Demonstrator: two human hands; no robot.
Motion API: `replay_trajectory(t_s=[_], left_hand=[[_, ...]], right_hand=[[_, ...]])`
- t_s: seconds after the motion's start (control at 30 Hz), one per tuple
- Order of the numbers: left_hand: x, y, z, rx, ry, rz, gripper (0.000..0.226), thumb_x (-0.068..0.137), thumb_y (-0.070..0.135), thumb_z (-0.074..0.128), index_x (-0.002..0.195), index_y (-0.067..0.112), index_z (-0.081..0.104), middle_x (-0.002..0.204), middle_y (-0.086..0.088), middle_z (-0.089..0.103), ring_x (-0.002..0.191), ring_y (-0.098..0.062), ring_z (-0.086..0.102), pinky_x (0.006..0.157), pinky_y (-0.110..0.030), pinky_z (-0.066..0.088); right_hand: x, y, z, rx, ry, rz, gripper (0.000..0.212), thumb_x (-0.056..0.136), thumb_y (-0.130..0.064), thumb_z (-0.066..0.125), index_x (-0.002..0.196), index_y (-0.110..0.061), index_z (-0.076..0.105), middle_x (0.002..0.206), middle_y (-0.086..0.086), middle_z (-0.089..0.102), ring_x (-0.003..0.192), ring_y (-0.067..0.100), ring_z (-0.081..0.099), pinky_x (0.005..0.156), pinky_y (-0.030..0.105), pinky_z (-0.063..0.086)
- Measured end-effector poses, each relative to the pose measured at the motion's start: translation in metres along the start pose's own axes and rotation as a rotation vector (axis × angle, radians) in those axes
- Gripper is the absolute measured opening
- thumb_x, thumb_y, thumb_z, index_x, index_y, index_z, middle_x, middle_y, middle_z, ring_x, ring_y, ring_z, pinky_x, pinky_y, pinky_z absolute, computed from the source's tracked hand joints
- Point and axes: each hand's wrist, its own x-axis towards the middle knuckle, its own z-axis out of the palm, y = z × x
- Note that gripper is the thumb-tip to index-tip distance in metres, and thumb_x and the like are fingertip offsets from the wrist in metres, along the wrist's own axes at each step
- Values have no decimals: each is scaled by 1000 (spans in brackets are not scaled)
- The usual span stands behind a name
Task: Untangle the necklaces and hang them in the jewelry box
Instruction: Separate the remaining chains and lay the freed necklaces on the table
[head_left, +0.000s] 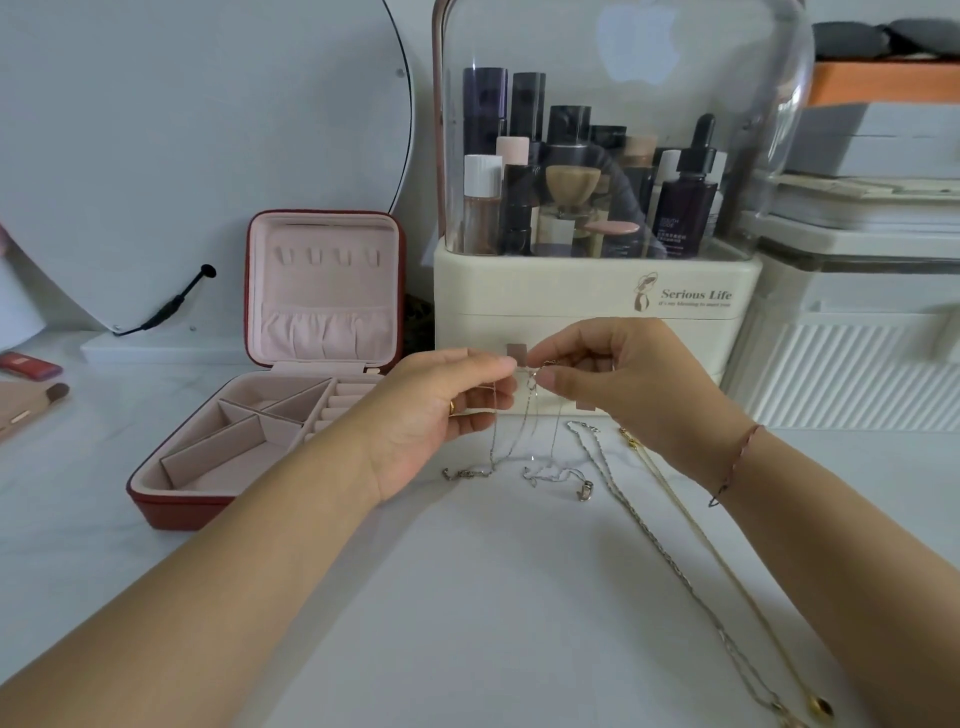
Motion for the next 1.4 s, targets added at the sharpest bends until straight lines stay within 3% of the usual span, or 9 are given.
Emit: replay_trajectory(t_s=[0.1,0.2,0.33,0.43,0.57,0.83,1.07,1.2,1.4], left_hand=[[0,3,1,-114,-26,-35,12,88,17,57,80,13,65,75,-1,66,74,-13,63,74,-27,48],[0,5,1,-136,-30,-44,15,91,16,53,79,12,61,72,-1,64,69,-14,61,72,-28,48],[0,3,2,-68,-31,-23,16,89,12,54,73,14,55,60,1,50,53,-11,42,51,-22,37],[0,0,2,7,-31,-7,3,86,11,61,86,14,62,55,5,38,48,-7,29,45,-19,22],[-1,0,0,67,-37,6,18,81,16,67,98,12,71,52,8,28,47,-7,22,43,-18,17],[-1,-3,2,225,1,12,42,57,39,78,94,19,74,51,13,42,42,-3,32,52,-23,27],[2,-4,1,182,23,59,2,81,18,70,82,16,70,52,10,35,47,-6,30,47,-17,27],[3,-4,2,146,14,56,10,67,17,61,74,12,55,56,3,39,53,-11,36,48,-21,30],[3,-3,-1,92,-12,41,10,55,11,48,52,20,52,65,-3,46,56,-13,45,52,-24,33]], right_hand=[[1,1,-1,-27,5,14,8,82,-13,72,83,-20,75,85,16,71,68,19,48,67,30,43],[0,-1,-2,-4,8,31,6,84,-13,71,85,-17,74,76,7,70,62,10,49,66,21,45],[0,0,-4,60,6,44,10,85,-13,68,88,-19,75,74,0,67,58,0,52,70,23,45],[1,2,-3,114,-19,38,12,87,-11,66,90,-16,76,70,-4,66,58,1,52,66,18,46],[2,2,-3,141,-33,26,13,88,-9,64,94,-11,75,70,-2,65,58,2,52,61,13,43],[3,3,-3,186,-40,30,15,89,-8,63,98,-5,73,65,-9,64,59,4,51,60,13,43],[2,2,1,113,-25,62,11,90,-14,62,90,-16,73,79,1,69,68,2,56,67,14,42],[3,3,1,66,33,94,15,93,-15,58,86,-20,71,74,-17,68,68,6,50,72,21,42],[5,4,-6,210,145,122,17,95,-9,53,89,-12,69,80,2,70,70,6,65,69,19,49]])
